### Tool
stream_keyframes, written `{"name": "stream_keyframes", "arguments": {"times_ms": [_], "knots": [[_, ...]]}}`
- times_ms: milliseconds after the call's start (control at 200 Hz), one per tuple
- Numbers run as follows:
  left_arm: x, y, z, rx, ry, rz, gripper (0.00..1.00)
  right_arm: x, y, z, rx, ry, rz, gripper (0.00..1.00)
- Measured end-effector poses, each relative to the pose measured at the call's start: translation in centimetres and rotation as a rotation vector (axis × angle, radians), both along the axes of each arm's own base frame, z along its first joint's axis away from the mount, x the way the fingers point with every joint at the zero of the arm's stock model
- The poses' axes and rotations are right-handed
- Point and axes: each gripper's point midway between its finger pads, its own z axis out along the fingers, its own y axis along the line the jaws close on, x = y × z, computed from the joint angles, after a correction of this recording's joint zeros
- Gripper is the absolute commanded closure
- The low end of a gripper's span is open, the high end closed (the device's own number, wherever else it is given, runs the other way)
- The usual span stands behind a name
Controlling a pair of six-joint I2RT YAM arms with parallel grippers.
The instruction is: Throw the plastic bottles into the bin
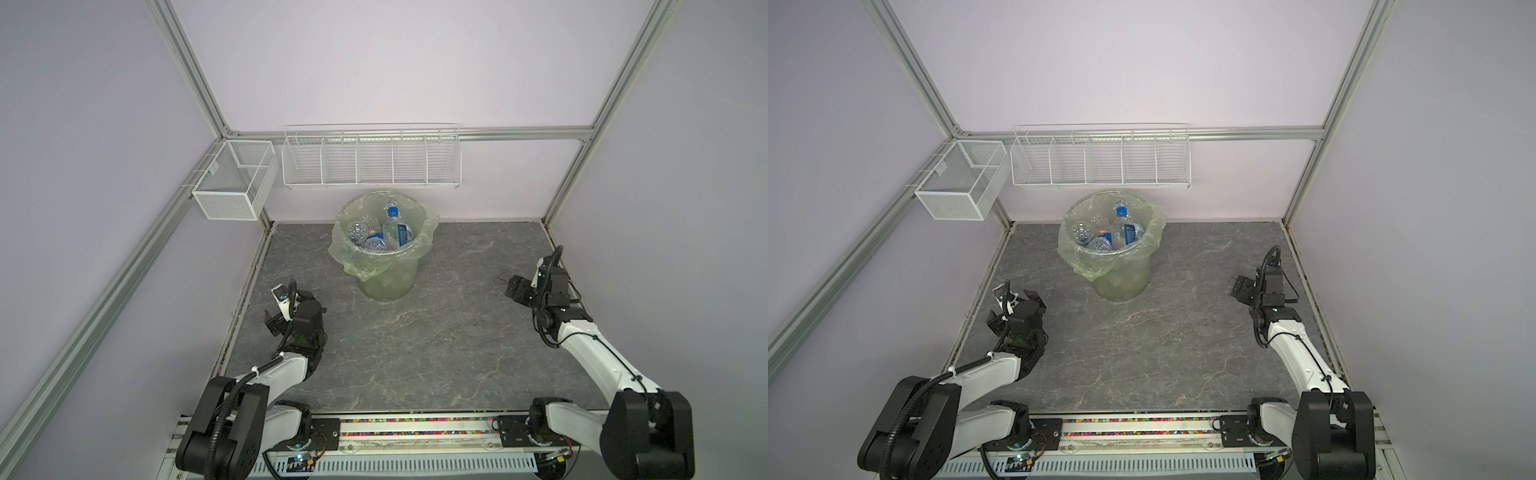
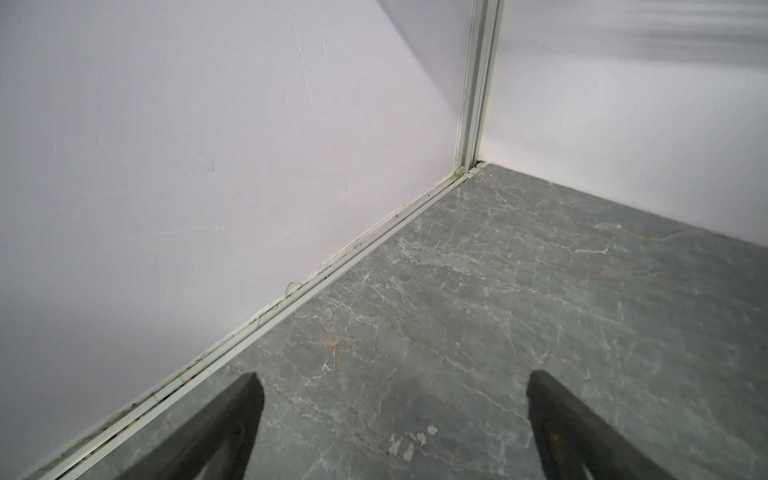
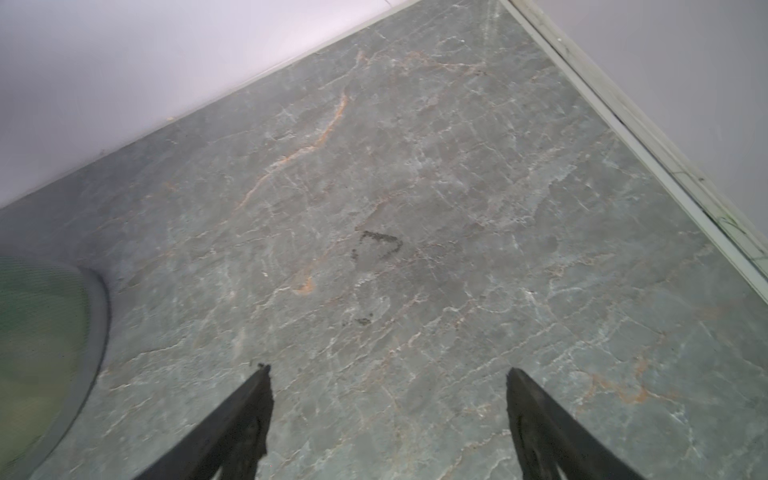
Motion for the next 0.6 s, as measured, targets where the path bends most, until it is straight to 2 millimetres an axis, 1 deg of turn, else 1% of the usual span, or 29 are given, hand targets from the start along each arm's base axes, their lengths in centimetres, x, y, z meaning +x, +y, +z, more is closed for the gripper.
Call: {"name": "stream_keyframes", "arguments": {"times_ms": [65, 165, 240, 360, 480, 555, 600], "knots": [[0.6, 0.0, -0.2, -0.009, 0.008, -0.014, 0.01, -0.5, -0.5, -0.9, -0.013, -0.006, -0.022, 0.11], [1.9, -0.4, 0.3, -0.003, 0.012, -0.051, 0.01, -0.6, -1.1, -1.5, -0.039, -0.011, -0.052, 0.11], [2.4, -0.8, 0.6, 0.007, 0.002, -0.073, 0.01, -0.3, -1.6, -1.3, -0.056, -0.029, -0.073, 0.11], [2.9, -1.2, 0.3, 0.028, 0.019, -0.112, 0.01, 0.2, -2.3, -1.0, -0.077, -0.059, -0.103, 0.11], [3.8, -2.0, 0.1, 0.054, 0.023, -0.168, 0.01, 0.5, -2.9, -0.7, -0.107, -0.083, -0.123, 0.11], [4.4, -2.3, -0.5, 0.071, 0.015, -0.187, 0.01, 0.6, -3.3, -0.6, -0.127, -0.101, -0.136, 0.11], [4.7, -2.6, -1.1, 0.083, 0.026, -0.207, 0.01, 0.7, -3.6, -0.5, -0.142, -0.105, -0.153, 0.11]]}}
